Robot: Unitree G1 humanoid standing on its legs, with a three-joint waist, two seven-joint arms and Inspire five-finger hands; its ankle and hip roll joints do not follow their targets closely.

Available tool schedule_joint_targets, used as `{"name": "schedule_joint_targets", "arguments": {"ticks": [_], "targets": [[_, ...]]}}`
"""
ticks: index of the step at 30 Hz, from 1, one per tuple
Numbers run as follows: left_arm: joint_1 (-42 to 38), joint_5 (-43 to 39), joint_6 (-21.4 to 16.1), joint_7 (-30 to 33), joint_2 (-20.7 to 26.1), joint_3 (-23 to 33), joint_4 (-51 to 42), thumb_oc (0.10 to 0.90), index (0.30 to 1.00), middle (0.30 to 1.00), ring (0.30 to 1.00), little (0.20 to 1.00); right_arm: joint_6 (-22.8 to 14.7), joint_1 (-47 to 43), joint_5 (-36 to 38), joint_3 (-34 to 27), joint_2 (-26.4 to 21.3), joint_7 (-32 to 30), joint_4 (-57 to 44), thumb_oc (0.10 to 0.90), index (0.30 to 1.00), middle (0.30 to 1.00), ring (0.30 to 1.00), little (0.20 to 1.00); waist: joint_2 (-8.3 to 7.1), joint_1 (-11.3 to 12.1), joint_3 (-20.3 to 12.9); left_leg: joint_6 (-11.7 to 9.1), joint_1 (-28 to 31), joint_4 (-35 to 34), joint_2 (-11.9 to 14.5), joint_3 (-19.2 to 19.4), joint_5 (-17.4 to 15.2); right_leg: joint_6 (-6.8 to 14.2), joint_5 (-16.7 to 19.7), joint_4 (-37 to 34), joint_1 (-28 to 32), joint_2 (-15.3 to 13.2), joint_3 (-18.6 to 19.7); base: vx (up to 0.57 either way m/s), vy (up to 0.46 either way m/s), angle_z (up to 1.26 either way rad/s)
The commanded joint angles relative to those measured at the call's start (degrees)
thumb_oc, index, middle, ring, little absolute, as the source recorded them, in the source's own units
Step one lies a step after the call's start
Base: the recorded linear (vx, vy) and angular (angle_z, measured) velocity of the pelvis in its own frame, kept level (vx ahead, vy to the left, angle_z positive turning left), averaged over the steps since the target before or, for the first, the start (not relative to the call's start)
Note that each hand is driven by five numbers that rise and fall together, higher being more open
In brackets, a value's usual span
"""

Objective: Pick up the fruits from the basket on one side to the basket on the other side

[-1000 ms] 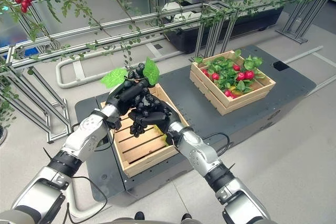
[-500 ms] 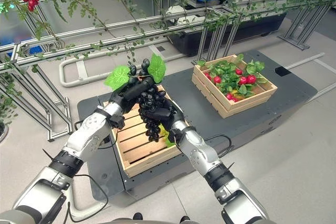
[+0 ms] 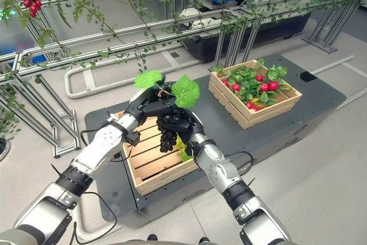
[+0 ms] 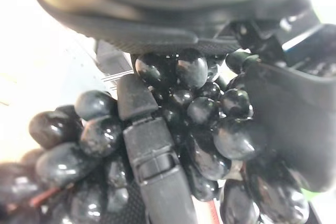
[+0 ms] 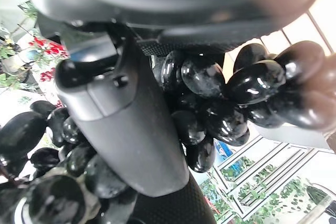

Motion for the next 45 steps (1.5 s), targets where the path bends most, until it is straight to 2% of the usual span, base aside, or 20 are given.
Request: {"name": "schedule_joint_targets", "arguments": {"ticks": [1,10,17,24,29,40,45], "targets": [[-2.5,7.1,-4.0,8.2,5.9,4.7,7.3,0.800,0.900,0.900,0.900,0.900,-10.5,-1.0,2.7,-6.1,2.6,2.3,-6.6,0.400,0.300,0.300,0.300,0.300,-0.52,-0.5,-6.4,-0.4,-0.5,0.1,0.1,1.4,-5.3,-0.9,-3.2,0.1,0.7,-1.1,0.7,0.01,0.004,-0.04],[3.9,8.8,-4.8,9.1,6.4,8.6,6.8,0.800,0.900,0.900,0.900,0.900,-9.7,5.3,1.2,-12.6,-1.0,4.8,-5.8,0.400,0.300,0.300,0.300,0.300,-0.29,-2.1,-6.1,-0.3,0.1,0.1,0.7,3.0,-5.7,-0.8,-3.2,0.1,0.3,-0.5,2.4,0.01,0.008,-0.10],[7.2,7.0,-6.0,10.9,6.3,10.8,7.4,0.800,0.900,0.900,0.900,0.900,-9.7,10.1,0.2,-16.6,-2.6,6.3,-5.1,0.400,0.300,0.300,0.300,0.300,-0.29,-3.3,-5.8,-0.3,0.7,0.1,1.1,4.5,-5.9,-0.7,-2.9,0.1,0.1,-0.3,3.6,0.02,-0.002,-0.14],[10.3,6.2,-12.5,16.9,3.8,14.7,8.1,0.800,0.900,0.900,0.900,0.900,-8.6,15.1,-0.2,-21.0,-3.5,7.0,-3.1,0.400,0.300,0.300,0.300,0.300,-0.59,-4.6,-5.3,-0.4,1.3,0.1,1.5,5.6,-6.2,-0.8,-2.8,0.1,-0.1,0.0,4.8,0.02,-0.011,-0.13],[11.2,11.3,-16.9,22.2,1.9,16.7,7.6,0.800,0.900,0.900,0.900,0.900,-7.9,17.7,-0.1,-22.7,-3.0,8.4,-1.8,0.400,0.300,0.300,0.300,0.300,-0.97,-5.5,-5.1,-0.5,1.6,0.1,1.6,6.3,-6.4,-0.9,-2.8,0.1,-0.2,0.1,5.4,0.02,-0.015,-0.11],[10.8,27.9,-24.0,33.4,4.7,16.1,5.0,0.800,0.900,0.900,0.900,0.900,-7.8,19.4,0.3,-22.4,-1.7,8.5,-2.0,0.400,0.300,0.300,0.300,0.300,-0.99,-6.2,-4.7,-0.6,1.7,0.1,1.6,6.7,-6.6,-0.9,-2.5,0.1,-0.5,0.2,6.2,0.00,-0.003,-0.06],[10.9,27.8,-24.6,32.2,5.4,15.5,4.6,0.800,0.900,0.900,0.900,0.900,-8.0,19.4,0.9,-22.4,-1.5,9.2,-1.8,0.400,0.300,0.300,0.300,0.300,-0.91,-6.2,-4.7,-0.7,1.8,0.1,1.6,6.8,-6.7,-0.9,-2.6,0.1,-0.5,0.2,6.3,0.00,0.001,-0.01]]}}
